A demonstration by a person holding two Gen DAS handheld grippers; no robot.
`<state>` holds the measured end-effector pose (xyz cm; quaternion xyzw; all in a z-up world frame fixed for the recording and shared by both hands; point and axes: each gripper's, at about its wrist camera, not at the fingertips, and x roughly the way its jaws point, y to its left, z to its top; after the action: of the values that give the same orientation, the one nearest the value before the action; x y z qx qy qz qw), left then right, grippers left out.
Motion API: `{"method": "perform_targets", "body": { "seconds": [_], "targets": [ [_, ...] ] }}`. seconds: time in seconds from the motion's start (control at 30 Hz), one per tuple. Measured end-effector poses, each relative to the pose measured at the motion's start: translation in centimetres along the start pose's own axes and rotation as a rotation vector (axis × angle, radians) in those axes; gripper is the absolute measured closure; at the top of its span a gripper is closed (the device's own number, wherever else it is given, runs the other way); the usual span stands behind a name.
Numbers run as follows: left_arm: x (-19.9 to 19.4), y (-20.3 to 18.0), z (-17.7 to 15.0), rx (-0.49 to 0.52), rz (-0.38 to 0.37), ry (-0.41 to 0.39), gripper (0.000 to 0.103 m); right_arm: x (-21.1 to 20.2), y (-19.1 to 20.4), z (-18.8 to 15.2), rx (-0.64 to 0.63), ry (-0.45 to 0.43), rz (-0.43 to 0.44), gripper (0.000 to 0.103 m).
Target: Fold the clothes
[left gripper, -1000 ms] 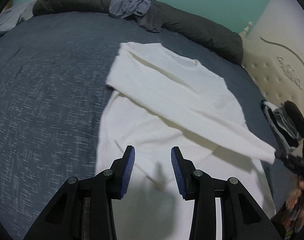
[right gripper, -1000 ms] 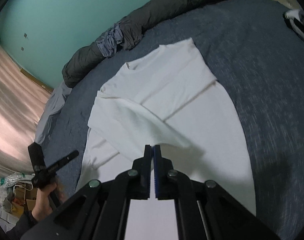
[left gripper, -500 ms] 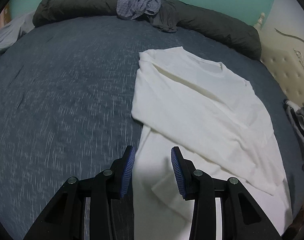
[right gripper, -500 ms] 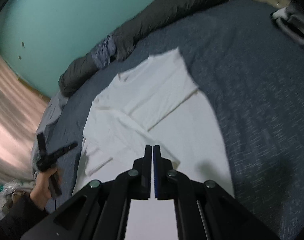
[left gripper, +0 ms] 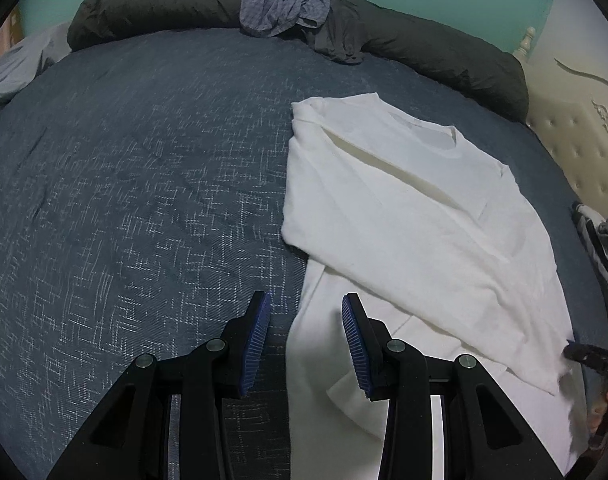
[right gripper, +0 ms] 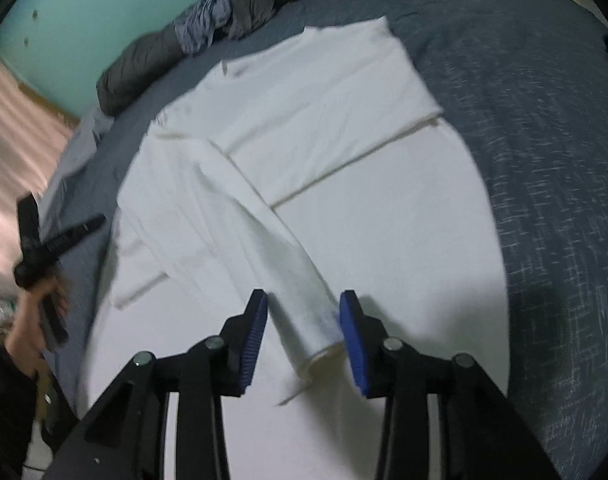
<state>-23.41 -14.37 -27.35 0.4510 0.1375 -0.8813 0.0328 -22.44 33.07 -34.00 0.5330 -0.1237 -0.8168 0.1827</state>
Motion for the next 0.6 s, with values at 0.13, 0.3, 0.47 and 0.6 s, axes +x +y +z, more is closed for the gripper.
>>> {"method": "perform_targets", "body": {
  "seconds": [0.13,0.3,0.47,0.6],
  "targets": [
    [0.1,0.4,-0.1,0.000,0.008,0.000,0.062,-0.7,0.4,-0.3,-0.045,-0.011,-0.015,0.098],
    [0.7,0.8,0.3,0.006,0.019,0.004,0.062,-4.8,0.8,0.4,-0.059,-0.091,0.006,0.099],
    [1.6,0.2,1.3,0.047,0.024,0.009,0.062,-8.4,0.3,1.3,-0.028,-0.146,0.024,0.099],
    [2.2,-0.5,2.1,0.082,0.031,0.012,0.062,-10.3,-0.3,1.9,-0.028,-0.175,-0.001,0.099]
  ]
}}
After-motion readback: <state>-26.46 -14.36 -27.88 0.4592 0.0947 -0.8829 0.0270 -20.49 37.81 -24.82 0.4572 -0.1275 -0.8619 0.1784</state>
